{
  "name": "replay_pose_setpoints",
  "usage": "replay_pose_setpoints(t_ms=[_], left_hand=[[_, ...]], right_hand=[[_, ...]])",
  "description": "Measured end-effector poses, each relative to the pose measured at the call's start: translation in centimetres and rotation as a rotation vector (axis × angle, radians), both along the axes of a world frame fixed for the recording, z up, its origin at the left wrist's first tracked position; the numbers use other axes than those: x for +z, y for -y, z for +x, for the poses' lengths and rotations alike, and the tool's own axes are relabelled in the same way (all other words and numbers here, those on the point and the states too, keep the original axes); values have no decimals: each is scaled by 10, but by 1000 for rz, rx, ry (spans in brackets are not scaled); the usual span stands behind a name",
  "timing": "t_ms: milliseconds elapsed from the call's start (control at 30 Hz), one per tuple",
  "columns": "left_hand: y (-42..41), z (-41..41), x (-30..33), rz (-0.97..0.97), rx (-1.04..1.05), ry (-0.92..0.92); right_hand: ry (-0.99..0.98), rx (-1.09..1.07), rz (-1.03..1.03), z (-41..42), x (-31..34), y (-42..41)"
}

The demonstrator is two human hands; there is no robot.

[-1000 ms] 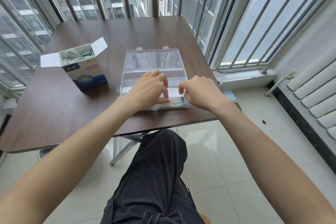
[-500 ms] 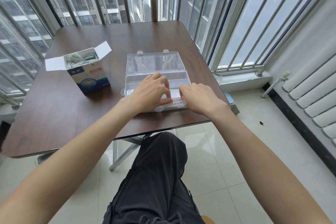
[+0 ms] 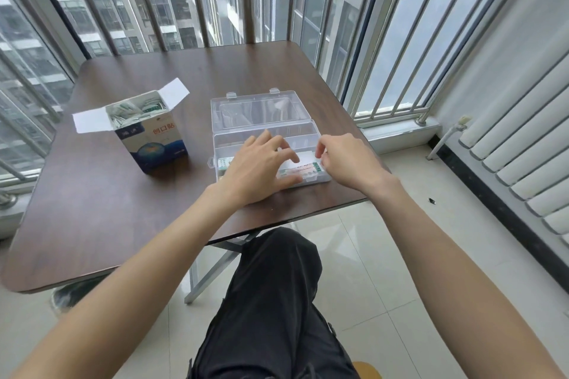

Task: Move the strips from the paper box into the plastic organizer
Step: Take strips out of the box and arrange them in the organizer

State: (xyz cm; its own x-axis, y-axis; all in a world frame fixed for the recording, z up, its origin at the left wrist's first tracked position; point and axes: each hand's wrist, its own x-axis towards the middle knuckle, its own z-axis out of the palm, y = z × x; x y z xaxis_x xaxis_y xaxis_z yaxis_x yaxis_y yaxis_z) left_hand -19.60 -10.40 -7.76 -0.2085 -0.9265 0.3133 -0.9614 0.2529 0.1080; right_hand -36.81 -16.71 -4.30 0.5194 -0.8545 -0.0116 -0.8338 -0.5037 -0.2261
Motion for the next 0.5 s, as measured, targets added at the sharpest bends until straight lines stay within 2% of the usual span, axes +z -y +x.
replay_pose_setpoints(t_ms=[100, 200, 500], left_hand=[[-4, 0, -3, -64, -3, 26], [-5, 1, -4, -70, 39, 41], [3, -4, -1, 14, 21, 66]], right_hand=[[-128, 47, -87, 5, 0, -4], [-187, 73, -91, 8, -3, -6], [-156, 56, -42, 4, -3, -7]])
